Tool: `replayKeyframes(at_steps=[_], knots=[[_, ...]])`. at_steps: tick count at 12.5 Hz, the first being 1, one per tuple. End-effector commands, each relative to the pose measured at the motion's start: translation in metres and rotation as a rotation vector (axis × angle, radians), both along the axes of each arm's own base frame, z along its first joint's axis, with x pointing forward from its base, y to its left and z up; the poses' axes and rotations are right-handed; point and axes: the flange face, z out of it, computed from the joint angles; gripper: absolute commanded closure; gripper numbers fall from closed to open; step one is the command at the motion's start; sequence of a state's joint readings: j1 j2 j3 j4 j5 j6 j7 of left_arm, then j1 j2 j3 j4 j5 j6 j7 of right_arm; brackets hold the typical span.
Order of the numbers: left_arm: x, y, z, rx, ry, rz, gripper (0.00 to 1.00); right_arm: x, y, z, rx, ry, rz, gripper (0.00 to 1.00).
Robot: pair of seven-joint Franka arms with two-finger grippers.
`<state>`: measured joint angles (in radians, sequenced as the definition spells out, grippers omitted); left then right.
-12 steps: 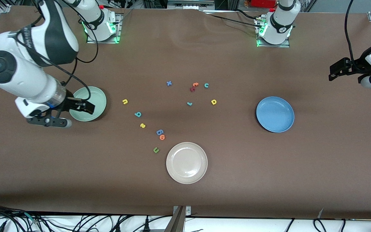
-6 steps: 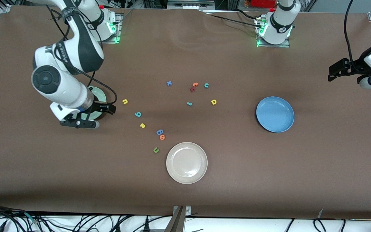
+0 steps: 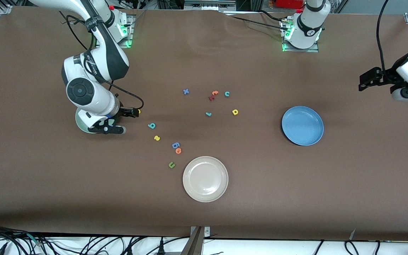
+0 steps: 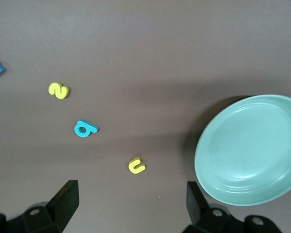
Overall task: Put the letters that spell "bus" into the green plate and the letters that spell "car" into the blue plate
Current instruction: 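Grasp the yellow u with the right gripper while the left gripper approaches letters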
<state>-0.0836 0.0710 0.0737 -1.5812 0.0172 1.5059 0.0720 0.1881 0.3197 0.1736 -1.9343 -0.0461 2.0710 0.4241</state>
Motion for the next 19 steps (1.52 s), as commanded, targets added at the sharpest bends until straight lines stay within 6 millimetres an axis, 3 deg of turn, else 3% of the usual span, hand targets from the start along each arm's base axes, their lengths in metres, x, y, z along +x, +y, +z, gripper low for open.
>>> replayKeyframes(at_steps=[1, 3, 4, 6, 8, 9, 11, 14, 17, 19], knots=[[0.014, -0.007, -0.027, -0.005, 0.059, -0.018, 0.00, -0.041, -0.004, -0.039, 0.023, -0.060, 0.008, 0.01], [0.023, -0.027, -0.055, -0.025, 0.107, -0.042, 0.00, -0.065, -0.003, -0.071, 0.056, -0.115, 0.021, 0.01], [0.025, -0.056, -0.072, -0.040, 0.138, -0.065, 0.00, -0.070, -0.004, -0.080, 0.061, -0.120, 0.021, 0.01], [0.030, -0.094, -0.100, -0.075, 0.173, -0.006, 0.00, -0.075, -0.006, -0.093, 0.056, -0.098, 0.024, 0.01], [0.036, -0.112, -0.110, -0.138, 0.161, 0.105, 0.00, -0.078, -0.006, -0.105, 0.062, -0.097, 0.038, 0.01], [0.034, -0.120, -0.121, -0.156, 0.174, 0.103, 0.00, -0.078, -0.006, -0.110, 0.065, -0.096, 0.039, 0.02], [0.027, -0.157, -0.144, -0.145, 0.138, 0.119, 0.00, -0.076, -0.003, -0.118, 0.085, -0.124, 0.076, 0.04], [0.002, -0.224, -0.196, -0.126, 0.059, 0.235, 0.00, -0.076, -0.003, -0.123, 0.092, -0.126, 0.098, 0.05], [-0.037, -0.267, -0.246, -0.121, -0.011, 0.302, 0.00, -0.077, -0.003, -0.125, 0.090, -0.119, 0.098, 0.24], [-0.069, -0.286, -0.268, -0.129, -0.062, 0.330, 0.00, -0.077, -0.003, -0.126, 0.090, -0.117, 0.098, 0.25]])
